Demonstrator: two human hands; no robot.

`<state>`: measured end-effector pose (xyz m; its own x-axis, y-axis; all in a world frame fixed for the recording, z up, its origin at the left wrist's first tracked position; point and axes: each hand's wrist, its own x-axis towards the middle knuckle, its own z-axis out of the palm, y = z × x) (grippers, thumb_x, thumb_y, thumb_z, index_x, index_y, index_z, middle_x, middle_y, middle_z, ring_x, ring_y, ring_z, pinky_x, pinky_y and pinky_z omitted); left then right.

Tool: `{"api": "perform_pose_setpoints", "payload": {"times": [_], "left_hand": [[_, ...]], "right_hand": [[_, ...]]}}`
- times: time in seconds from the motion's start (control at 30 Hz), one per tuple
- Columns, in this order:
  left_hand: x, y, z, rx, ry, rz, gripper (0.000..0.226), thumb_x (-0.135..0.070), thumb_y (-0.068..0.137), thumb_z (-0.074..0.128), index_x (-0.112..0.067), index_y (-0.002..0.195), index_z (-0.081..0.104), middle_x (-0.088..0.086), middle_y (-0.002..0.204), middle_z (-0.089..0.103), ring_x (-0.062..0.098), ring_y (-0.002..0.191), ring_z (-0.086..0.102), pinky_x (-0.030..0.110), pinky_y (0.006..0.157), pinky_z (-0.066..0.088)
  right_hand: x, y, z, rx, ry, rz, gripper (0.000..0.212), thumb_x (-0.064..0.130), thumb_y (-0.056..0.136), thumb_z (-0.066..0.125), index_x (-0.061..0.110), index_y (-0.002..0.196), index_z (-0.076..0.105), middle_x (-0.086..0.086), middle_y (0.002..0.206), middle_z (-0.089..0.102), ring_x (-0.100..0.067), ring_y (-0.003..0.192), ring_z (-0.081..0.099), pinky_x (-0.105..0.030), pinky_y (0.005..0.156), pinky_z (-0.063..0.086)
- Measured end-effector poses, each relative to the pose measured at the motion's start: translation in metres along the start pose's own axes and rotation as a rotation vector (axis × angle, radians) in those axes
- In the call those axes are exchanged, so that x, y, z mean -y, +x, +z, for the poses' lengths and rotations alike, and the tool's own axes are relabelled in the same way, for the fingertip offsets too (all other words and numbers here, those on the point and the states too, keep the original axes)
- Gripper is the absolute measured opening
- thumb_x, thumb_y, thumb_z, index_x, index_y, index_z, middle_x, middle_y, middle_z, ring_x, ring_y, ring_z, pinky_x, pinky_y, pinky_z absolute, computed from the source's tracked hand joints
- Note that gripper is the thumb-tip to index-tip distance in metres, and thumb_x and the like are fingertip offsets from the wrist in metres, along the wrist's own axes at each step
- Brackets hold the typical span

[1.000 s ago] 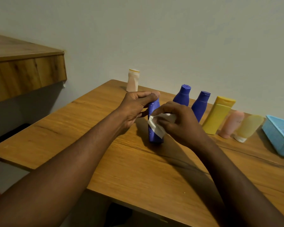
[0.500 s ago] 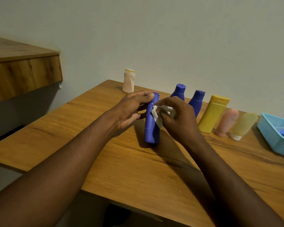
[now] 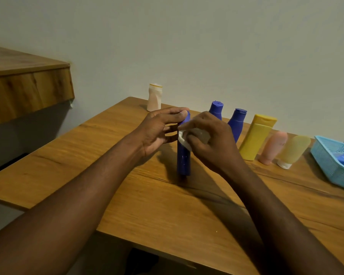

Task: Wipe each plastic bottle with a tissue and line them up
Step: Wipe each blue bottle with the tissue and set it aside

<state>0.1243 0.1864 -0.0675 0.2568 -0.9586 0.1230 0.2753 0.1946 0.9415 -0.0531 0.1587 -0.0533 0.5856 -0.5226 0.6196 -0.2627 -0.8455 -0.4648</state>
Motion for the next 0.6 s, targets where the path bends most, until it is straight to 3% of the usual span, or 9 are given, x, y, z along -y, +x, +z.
{"api": "perform_pose_setpoints", "payload": {"times": [0.1, 0.17, 0.37, 0.5, 0.6], "left_hand": [[-0.001, 0.001, 0.0, -0.056, -0.027, -0.004, 0.029, -0.023, 0.09, 0.078, -0.013, 0.118, 0.078, 0.003, 0.116, 0.075, 0.028, 0.114, 0.066, 0.044, 0.094, 0.06], [-0.001, 0.001, 0.0, -0.069, -0.04, -0.01, 0.029, -0.023, 0.089, 0.078, -0.013, 0.116, 0.079, 0.004, 0.114, 0.075, 0.028, 0.112, 0.065, 0.047, 0.097, 0.058], [0.001, 0.002, -0.001, 0.013, 0.0, -0.021, 0.03, -0.024, 0.093, 0.074, -0.014, 0.122, 0.077, 0.007, 0.12, 0.075, 0.033, 0.124, 0.063, 0.052, 0.103, 0.055], [0.0, -0.001, 0.006, 0.057, 0.066, -0.021, 0.026, -0.029, 0.098, 0.068, -0.017, 0.119, 0.078, 0.0, 0.106, 0.077, 0.027, 0.113, 0.065, 0.049, 0.101, 0.055], [0.0, -0.001, 0.008, 0.068, 0.056, -0.031, 0.027, -0.029, 0.099, 0.067, -0.016, 0.121, 0.076, 0.0, 0.104, 0.077, 0.025, 0.106, 0.066, 0.046, 0.096, 0.058]], "right_hand": [[0.001, -0.002, -0.006, 0.259, -0.009, -0.056, 0.021, 0.018, 0.088, 0.068, 0.024, 0.106, 0.075, 0.013, 0.106, 0.06, -0.004, 0.101, 0.057, -0.017, 0.083, 0.045], [0.003, -0.003, -0.004, 0.307, -0.012, -0.088, 0.021, 0.019, 0.087, 0.069, 0.024, 0.106, 0.075, 0.012, 0.106, 0.061, -0.004, 0.099, 0.058, -0.017, 0.082, 0.045], [0.003, -0.001, 0.001, -0.018, -0.033, -0.083, 0.023, 0.016, 0.088, 0.07, 0.022, 0.109, 0.073, 0.013, 0.104, 0.057, -0.001, 0.095, 0.054, -0.017, 0.08, 0.044], [-0.001, 0.003, 0.002, -0.168, -0.037, -0.02, 0.019, 0.016, 0.089, 0.07, 0.02, 0.108, 0.072, 0.005, 0.102, 0.064, -0.005, 0.093, 0.057, -0.021, 0.081, 0.049], [-0.003, 0.005, 0.003, -0.206, -0.018, 0.012, 0.017, 0.02, 0.09, 0.07, 0.017, 0.106, 0.072, 0.005, 0.1, 0.065, -0.003, 0.091, 0.057, -0.016, 0.08, 0.046]]}}
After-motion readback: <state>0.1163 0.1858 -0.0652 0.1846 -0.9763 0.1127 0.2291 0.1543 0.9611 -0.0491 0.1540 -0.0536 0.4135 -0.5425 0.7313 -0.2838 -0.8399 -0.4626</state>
